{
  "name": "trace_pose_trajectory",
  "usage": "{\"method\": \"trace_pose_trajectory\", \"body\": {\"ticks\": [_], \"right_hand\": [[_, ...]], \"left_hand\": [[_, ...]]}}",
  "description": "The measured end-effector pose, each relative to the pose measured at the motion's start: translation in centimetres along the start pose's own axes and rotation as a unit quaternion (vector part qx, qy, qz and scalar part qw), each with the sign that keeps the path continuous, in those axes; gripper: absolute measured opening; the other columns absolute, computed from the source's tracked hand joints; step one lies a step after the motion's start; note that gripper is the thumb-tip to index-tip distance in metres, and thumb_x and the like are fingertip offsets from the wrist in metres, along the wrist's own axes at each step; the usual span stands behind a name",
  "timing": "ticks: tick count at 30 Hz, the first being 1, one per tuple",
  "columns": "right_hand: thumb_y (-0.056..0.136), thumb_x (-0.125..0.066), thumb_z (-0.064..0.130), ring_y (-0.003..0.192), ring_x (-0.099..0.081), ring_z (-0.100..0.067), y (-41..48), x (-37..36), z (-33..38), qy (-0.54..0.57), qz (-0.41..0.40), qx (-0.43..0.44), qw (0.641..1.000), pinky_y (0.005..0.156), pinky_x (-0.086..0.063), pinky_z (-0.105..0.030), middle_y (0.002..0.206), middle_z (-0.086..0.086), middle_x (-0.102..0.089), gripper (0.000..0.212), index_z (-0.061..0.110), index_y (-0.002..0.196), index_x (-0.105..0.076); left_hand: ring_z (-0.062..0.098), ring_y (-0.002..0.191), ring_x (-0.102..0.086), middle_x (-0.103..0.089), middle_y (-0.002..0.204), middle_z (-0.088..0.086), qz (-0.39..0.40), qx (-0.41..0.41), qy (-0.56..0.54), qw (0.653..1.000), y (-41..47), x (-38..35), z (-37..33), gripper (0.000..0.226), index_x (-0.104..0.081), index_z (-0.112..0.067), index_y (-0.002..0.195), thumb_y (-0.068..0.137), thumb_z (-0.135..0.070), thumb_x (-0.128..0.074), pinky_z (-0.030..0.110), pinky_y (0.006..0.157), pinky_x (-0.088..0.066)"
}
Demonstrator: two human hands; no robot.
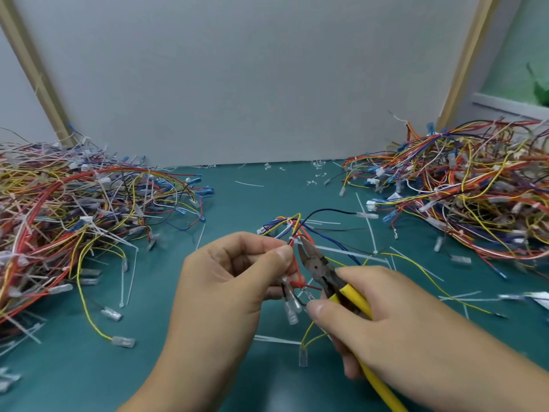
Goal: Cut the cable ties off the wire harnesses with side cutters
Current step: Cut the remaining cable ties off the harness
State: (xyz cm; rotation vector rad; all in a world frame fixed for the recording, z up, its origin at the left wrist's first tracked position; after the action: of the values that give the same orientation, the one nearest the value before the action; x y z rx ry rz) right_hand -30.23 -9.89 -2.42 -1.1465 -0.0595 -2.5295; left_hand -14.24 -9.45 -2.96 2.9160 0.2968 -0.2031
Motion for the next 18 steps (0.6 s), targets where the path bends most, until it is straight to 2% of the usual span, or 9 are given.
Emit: {"method": "trace_pose_trajectory", "body": {"ticks": [3,8,14,18], "right_hand": [[0.084,-0.049,0.052,0.056,-0.063,-0.017,-0.04,0.1,0.18,-0.002,-0.014,-0.005,1.0,0.067,-0.055,-0.044,0.07,-0.007,-0.067,0.04,0.012,0.089,-0.048],[0.086,-0.051,0.047,0.066,-0.058,-0.025,-0.04,0.08,0.34,-0.031,-0.028,0.004,0.999,0.069,-0.054,-0.047,0.078,-0.008,-0.064,0.036,0.011,0.091,-0.048],[0.086,-0.05,0.046,0.066,-0.06,-0.027,-0.1,0.12,0.21,-0.029,-0.032,0.004,0.999,0.069,-0.055,-0.047,0.076,-0.009,-0.063,0.034,0.012,0.089,-0.047],[0.079,-0.044,0.051,0.064,-0.061,-0.023,-0.05,0.07,0.07,-0.044,-0.032,0.003,0.999,0.069,-0.056,-0.048,0.075,-0.003,-0.062,0.035,0.017,0.087,-0.046]], "left_hand": [[0.017,0.058,-0.07,-0.073,0.066,0.012,0.003,-0.001,0.002,1.0,-0.11,-0.18,0.0,0.017,-0.076,-0.014,0.075,0.062,-0.015,-0.087,0.018,0.053,-0.053],[0.016,0.058,-0.07,-0.073,0.066,0.012,0.005,-0.003,-0.002,1.0,-0.23,-0.4,-0.04,0.004,-0.075,-0.013,0.075,0.071,-0.015,-0.076,0.018,0.053,-0.053],[0.021,0.064,-0.071,-0.074,0.072,0.016,0.027,0.031,-0.002,0.999,-0.27,-0.52,0.32,0.026,-0.076,-0.012,0.079,0.058,-0.028,-0.077,0.027,0.061,-0.06],[0.02,0.065,-0.072,-0.075,0.074,0.017,0.036,0.055,-0.006,0.998,-0.11,-0.52,0.61,0.031,-0.077,-0.012,0.079,0.053,-0.03,-0.078,0.024,0.06,-0.059]]}}
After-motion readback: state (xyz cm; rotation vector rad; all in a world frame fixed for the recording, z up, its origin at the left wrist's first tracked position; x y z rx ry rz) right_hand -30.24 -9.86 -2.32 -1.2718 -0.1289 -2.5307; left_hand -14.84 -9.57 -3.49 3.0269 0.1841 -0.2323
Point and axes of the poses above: each hand's wrist, its own y-axis towards the middle knuckle, its own x-axis out of the back of the hand, z = x × y, the point moved 4 cm from there along y, towards the middle knuckle
